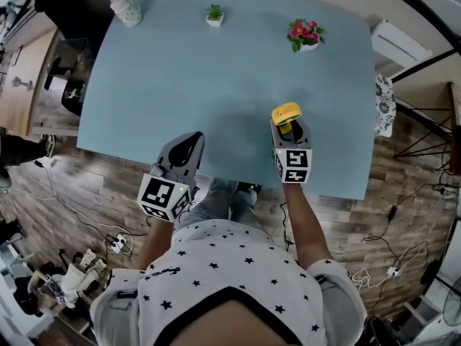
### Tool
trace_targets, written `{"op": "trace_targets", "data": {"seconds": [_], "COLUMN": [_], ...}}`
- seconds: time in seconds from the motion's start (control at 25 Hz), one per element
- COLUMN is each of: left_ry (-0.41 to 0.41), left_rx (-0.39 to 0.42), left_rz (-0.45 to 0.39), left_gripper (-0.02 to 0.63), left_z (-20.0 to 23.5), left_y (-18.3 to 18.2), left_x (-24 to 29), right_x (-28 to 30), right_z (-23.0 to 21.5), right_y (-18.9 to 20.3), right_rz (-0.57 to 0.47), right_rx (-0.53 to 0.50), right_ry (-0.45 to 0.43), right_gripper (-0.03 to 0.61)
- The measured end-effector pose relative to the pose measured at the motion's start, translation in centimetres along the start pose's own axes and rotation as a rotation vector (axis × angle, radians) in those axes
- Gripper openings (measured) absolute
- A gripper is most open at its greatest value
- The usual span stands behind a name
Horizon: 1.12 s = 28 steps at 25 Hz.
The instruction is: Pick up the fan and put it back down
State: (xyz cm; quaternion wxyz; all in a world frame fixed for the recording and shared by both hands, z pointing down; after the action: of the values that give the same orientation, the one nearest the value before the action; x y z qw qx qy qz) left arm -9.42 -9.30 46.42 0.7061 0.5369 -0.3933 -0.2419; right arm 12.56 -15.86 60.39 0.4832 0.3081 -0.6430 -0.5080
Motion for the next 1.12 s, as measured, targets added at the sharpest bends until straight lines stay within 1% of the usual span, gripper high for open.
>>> {"op": "trace_targets", "data": {"seconds": [0.12,0.24,0.44,0.76,1.12], "left_ry": [-0.018,-0.030,-0.018,0.023,0.089], "left_rx": [0.000,0.014,0.031,0.039,0.046], "left_rz": [0.007,0.006,-0.002,-0.030,-0.080], "left_gripper": [0.028,0.028,0.028,0.028,0.028], "left_z": [0.8,1.4,1.4,0.6,-0.2], "left_y": [0.1,0.0,-0.4,-1.5,-3.5], "left_x": [-0.5,-0.6,-0.6,0.2,2.0], "right_x": [0.1,0.1,-0.5,-2.0,-4.5], "right_z": [-0.1,-0.2,-0.2,0.4,-0.2], "right_y": [0.1,0.2,-0.4,-3.6,-8.1], "right_rz": [-0.001,-0.003,-0.019,-0.050,-0.109], "right_rx": [0.000,0.001,0.024,0.067,0.065], "right_ry": [0.013,0.027,0.046,0.021,0.047], "right_gripper": [0.179,0.178,0.175,0.175,0.175]}}
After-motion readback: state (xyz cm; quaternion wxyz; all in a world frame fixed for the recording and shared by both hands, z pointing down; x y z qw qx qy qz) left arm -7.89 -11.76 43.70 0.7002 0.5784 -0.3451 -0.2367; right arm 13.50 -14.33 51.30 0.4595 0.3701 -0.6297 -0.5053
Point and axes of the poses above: the fingertips, and each gripper's own axes: x forward along the fingers, z to its left, y out of its underside, the point moved 2 cm from there along -x, backward along the fingers, and after that the axes turned 5 degrees about -z, right-handed, at the moved point
